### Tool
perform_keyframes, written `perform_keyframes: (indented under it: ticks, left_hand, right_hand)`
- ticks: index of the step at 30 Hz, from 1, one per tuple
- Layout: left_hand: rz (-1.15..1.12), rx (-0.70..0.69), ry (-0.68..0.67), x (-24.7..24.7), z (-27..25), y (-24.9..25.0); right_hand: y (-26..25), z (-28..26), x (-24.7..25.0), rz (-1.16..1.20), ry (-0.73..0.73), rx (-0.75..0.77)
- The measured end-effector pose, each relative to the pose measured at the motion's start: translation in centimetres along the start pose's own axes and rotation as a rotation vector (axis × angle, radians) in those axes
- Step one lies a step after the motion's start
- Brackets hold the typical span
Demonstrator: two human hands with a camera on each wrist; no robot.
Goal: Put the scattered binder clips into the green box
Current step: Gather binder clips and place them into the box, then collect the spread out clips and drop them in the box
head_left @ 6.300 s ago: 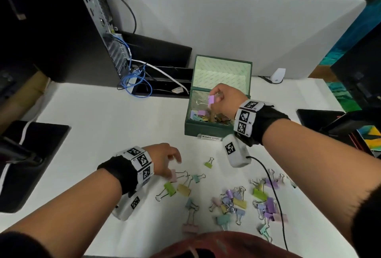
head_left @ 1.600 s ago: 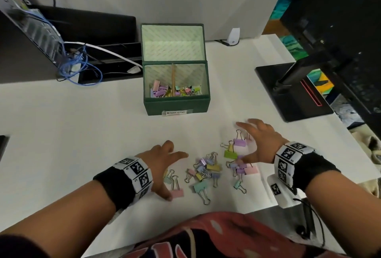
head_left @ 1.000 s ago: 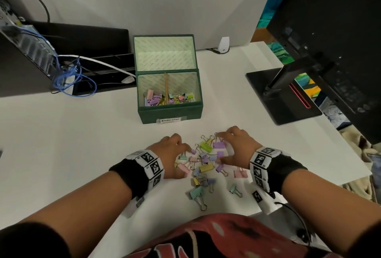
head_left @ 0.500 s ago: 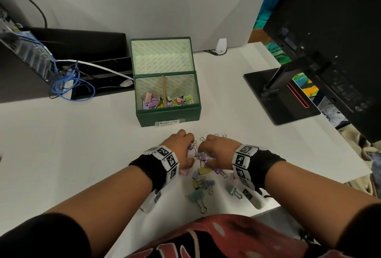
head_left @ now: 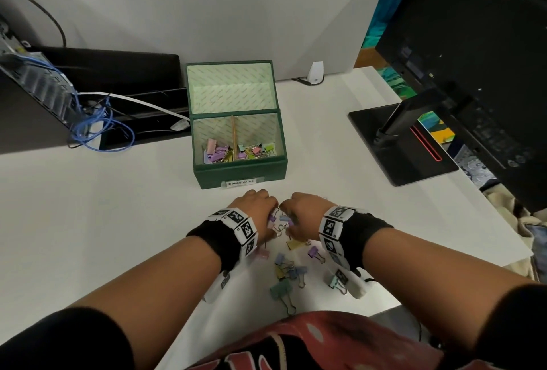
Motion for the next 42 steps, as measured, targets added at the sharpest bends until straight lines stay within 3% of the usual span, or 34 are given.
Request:
perform_keyframes:
  ticks: [29, 35, 42]
  left_hand:
    - [-0.283, 0.105, -0.011, 0.5, 0.2, -1.7]
    - [-0.486, 0.146, 0.197, 3.6, -1.0, -3.4]
    - [-0.767, 0.213, 0.341, 7.6, -1.3, -5.2]
  right_hand:
    - [1.4, 2.9, 0.8, 0.252, 0.110, -0.109]
    - [1.1, 2.9, 1.0, 0.210, 0.104, -0.087]
    - [1.0, 3.3, 1.1, 0.184, 0.071, -0.090]
Point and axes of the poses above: each hand's wrist, its own z-axis towards the middle knuckle, its own x-axis out of the back of the hand, y = z × x, the point moved 6 cm from there along z, towards the middle knuckle, and after that the axes turned 3 degrees about x, right-handed, at the moved point
